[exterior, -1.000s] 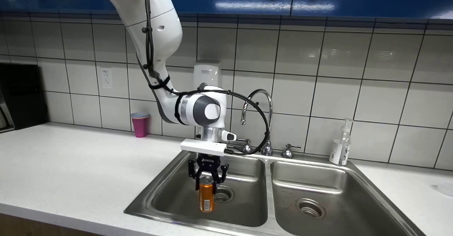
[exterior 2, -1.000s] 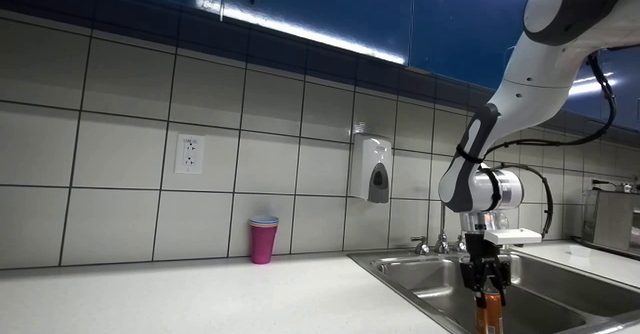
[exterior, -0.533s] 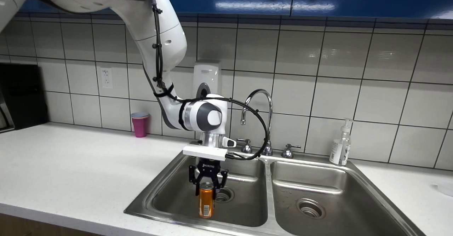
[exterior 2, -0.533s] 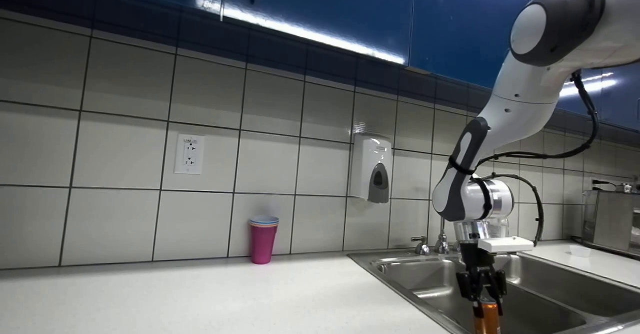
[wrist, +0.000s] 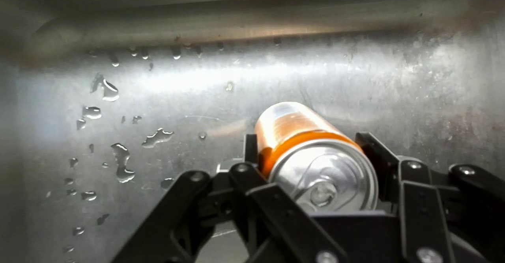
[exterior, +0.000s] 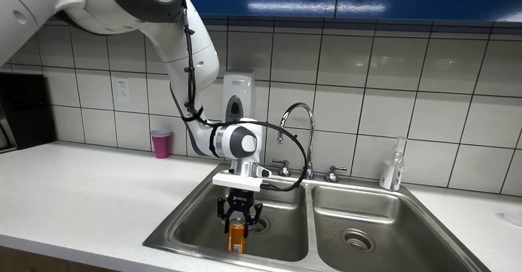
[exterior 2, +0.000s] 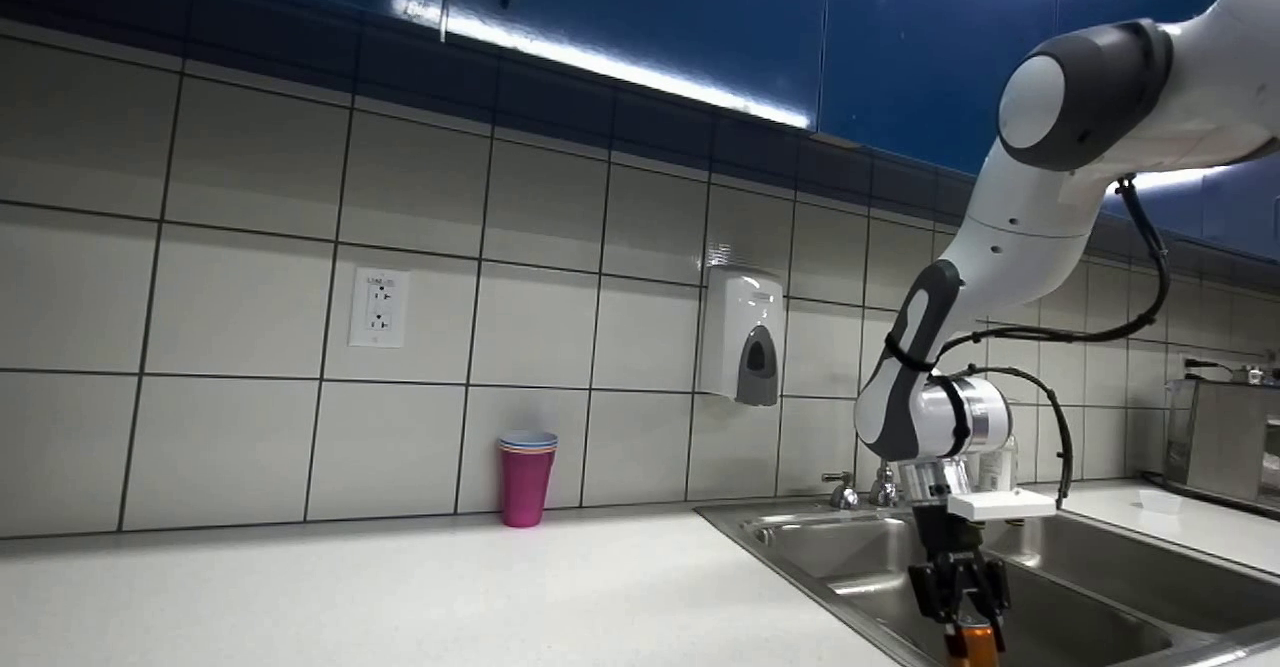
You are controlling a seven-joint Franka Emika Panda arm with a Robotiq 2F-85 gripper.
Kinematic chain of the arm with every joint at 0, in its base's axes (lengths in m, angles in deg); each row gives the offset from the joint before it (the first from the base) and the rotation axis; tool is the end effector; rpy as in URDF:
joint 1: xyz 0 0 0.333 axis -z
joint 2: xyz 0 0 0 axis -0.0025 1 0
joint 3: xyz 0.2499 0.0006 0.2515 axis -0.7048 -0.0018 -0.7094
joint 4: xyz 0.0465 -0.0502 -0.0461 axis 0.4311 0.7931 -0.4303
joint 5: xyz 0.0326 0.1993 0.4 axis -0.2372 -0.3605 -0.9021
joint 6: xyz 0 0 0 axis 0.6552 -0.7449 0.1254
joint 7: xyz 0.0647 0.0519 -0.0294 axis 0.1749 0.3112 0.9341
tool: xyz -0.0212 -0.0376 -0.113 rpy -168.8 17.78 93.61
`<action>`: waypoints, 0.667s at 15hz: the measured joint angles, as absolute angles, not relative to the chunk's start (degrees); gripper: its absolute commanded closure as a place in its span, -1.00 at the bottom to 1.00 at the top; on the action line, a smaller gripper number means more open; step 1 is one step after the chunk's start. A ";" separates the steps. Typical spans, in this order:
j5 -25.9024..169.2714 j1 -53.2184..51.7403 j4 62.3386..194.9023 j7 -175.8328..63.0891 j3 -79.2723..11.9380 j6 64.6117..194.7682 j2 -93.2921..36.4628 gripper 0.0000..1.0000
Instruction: Put the can in the left sink
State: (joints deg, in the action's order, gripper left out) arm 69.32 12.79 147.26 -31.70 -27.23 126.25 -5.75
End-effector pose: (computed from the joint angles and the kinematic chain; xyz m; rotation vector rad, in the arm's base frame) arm 0.5729 -0.2485 0.0788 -3.0932 0.0355 0.5400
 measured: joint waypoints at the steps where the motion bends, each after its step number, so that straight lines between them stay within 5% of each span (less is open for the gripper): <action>1: 69.38 12.80 146.90 -31.70 -27.23 126.14 -5.62 0.23; 10: 69.36 13.71 143.75 -31.70 -28.81 129.94 -3.74 0.23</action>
State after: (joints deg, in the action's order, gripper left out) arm 69.36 13.71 143.75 -31.70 -28.81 129.94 -3.74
